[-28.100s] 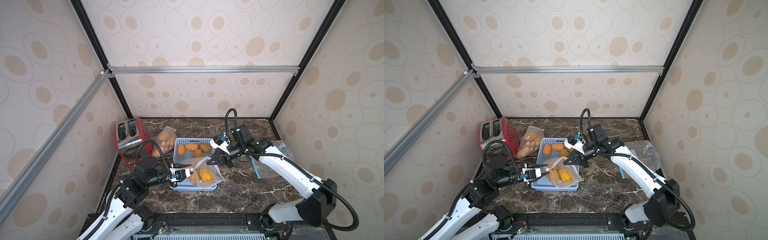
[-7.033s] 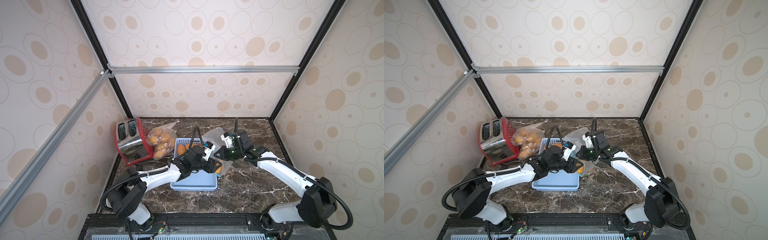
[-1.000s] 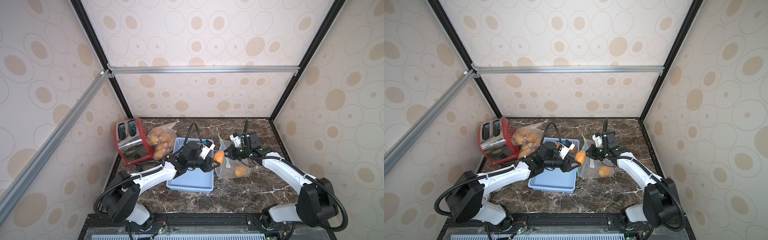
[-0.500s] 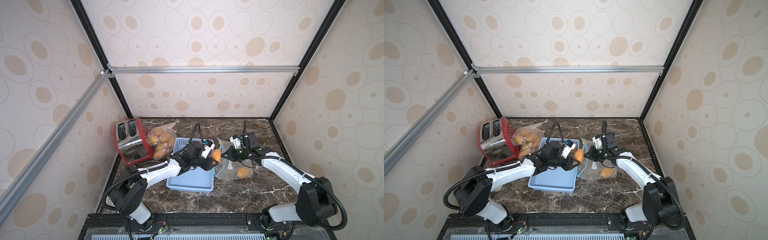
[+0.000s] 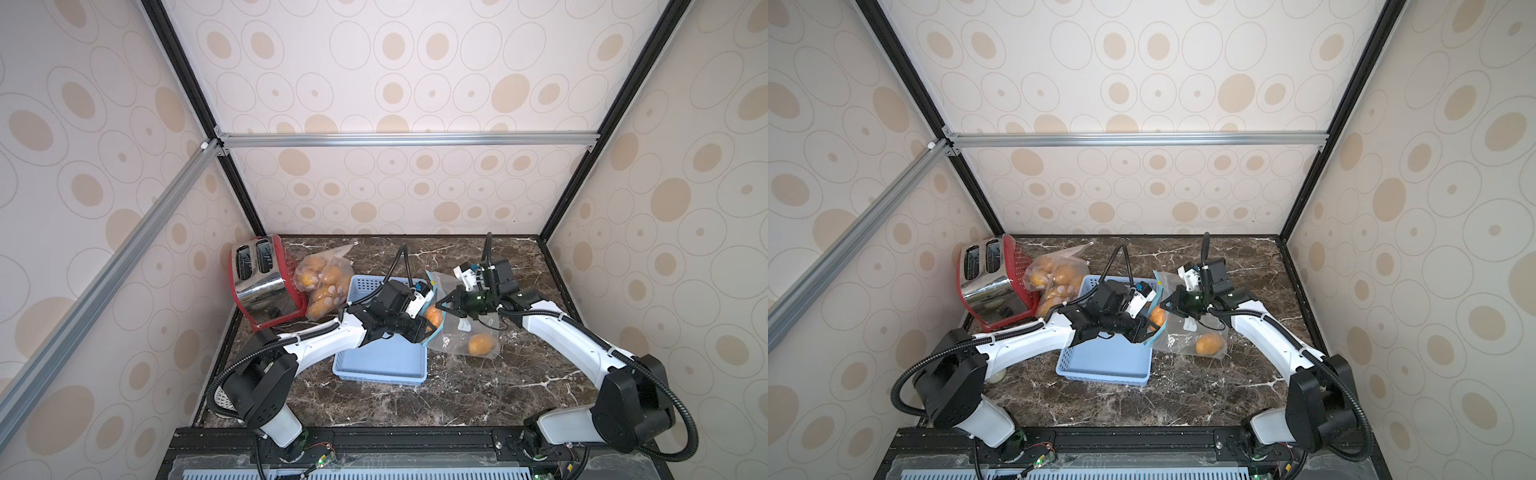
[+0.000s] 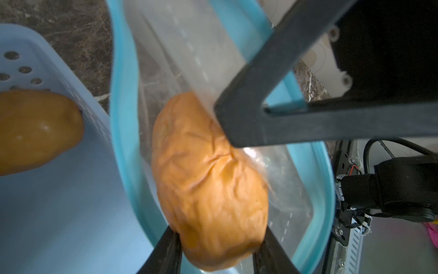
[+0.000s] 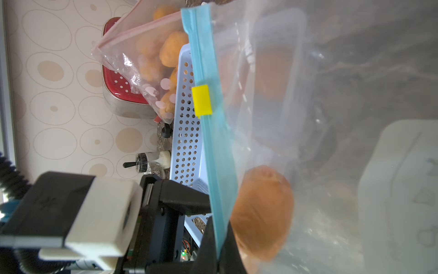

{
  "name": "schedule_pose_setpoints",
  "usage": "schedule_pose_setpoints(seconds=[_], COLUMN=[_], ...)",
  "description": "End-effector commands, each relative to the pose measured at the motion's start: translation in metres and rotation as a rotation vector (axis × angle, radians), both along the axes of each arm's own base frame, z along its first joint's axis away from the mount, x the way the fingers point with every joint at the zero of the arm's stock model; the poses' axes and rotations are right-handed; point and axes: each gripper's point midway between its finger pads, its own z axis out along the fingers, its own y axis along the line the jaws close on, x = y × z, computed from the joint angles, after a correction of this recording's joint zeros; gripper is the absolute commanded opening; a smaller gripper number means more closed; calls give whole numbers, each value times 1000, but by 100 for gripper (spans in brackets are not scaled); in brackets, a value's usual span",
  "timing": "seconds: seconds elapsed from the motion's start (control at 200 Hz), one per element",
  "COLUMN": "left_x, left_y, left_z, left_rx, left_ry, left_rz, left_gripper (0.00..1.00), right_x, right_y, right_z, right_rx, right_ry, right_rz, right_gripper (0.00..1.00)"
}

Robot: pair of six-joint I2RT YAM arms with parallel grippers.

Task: Put the potatoes into a zipper bag and zip it
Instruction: Place the potato into the zipper food storage bag.

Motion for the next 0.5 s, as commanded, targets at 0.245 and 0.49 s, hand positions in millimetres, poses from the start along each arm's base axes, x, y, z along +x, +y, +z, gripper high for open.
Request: schedule_pose_setpoints(seconds=[0.245,0.49], left_x=[-8,0], left_y=[-11,-2], left_z=[21,34], left_rx=[34,32], left_ry=[-50,-90], left_rz=[-119,-41], left_gripper=[55,67], right_x=[-1,-2], right_y=[12,10], right_z=[8,5], right_rx=[12,-1], right_ry=[-5,-4], right_rz=[35,30], right_gripper=[0,0])
